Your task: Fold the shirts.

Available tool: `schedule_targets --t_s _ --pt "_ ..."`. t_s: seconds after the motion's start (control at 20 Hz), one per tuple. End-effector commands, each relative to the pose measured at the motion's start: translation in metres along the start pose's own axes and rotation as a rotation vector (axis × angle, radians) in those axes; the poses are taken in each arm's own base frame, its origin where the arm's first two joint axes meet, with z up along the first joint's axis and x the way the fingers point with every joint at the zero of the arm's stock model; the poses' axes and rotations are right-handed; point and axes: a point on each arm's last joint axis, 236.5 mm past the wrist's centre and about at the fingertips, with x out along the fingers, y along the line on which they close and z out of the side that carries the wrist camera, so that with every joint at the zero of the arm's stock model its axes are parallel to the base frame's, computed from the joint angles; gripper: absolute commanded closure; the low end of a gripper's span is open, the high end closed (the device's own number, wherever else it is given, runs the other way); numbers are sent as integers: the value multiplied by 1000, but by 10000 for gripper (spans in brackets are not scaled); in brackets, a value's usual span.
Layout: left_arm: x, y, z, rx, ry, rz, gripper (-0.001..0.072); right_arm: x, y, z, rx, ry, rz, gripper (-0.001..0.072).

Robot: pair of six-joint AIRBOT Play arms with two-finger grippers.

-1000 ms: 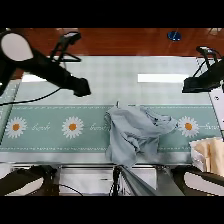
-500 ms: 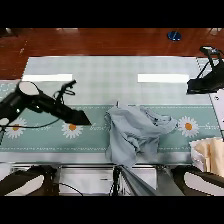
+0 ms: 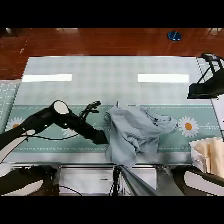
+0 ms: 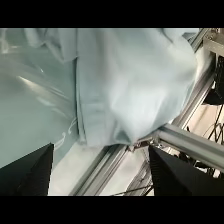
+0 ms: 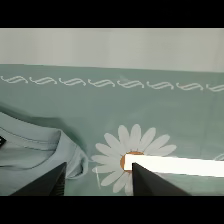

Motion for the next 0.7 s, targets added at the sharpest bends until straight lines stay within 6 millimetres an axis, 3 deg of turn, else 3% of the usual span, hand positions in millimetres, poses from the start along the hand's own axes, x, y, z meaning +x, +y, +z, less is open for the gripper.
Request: schedule_targets --t_s 0.0,0.1,0.15,0.2,0.3,0.4,0.55,0.6,0.65 --pt "28 -4 5 -53 26 -14 1 19 -4 -18 98 41 113 223" --pt "37 -5 11 -71 47 -11 3 24 -5 -22 144 39 174 222" --pt "41 -7 15 -65 52 -10 87 25 -5 -22 155 33 197 223" --pt "44 -9 21 -61 57 -11 230 25 -5 -22 159 26 215 223" --pt "48 -15 29 -43 65 -16 651 24 -2 -21 158 19 238 223" --pt "46 -20 33 -28 62 -22 680 26 5 -26 149 40 265 222" --pt "39 -24 26 -18 97 -52 681 45 20 -50 181 92 399 216" --pt "38 -25 24 -20 106 -58 681 52 22 -59 208 107 447 145" --pt "36 -24 24 -23 107 -61 682 59 22 -69 251 120 489 128"
